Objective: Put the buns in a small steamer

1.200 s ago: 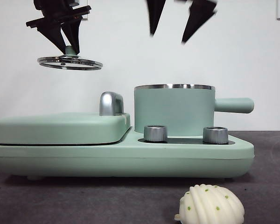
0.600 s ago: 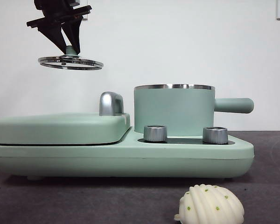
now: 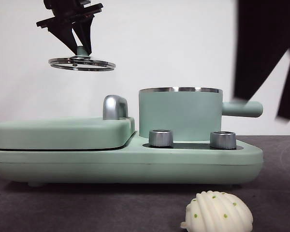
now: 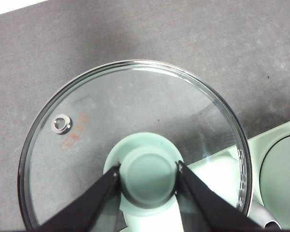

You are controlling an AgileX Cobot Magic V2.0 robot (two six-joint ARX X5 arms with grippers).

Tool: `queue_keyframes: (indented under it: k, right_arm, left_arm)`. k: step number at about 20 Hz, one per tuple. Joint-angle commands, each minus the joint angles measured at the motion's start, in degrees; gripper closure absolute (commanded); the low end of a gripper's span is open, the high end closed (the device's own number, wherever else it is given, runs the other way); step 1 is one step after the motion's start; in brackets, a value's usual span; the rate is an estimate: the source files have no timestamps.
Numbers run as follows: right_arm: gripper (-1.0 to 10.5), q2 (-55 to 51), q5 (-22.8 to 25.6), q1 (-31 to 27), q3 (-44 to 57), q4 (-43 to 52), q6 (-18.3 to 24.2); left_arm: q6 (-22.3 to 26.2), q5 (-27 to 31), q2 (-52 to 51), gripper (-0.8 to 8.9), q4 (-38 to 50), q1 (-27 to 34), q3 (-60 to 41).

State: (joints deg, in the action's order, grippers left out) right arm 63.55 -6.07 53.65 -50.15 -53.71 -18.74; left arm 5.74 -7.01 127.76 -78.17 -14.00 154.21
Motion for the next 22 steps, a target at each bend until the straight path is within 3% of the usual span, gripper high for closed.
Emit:
queue_keyframes:
  k: [1, 11, 22]
  right_arm:
    - [5.0, 3.69, 0.07, 1.14, 1.97, 6.36, -3.45]
    - [5.1, 18.34, 1.62, 1.40, 2.29, 13.25, -3.13]
    - [8.3, 22.16, 1.66, 1.36, 2.29, 14.80, -3.21]
  left_arm:
    - [-0.44, -0.11, -0.77, 7.04, 1.20, -0.17, 2.62]
    - [-0.44, -0.11, -0.77, 7.04, 1.42, -0.17, 2.60]
    - [-0.46, -0.11, -0.77, 7.04, 1.44, -0.17, 2.60]
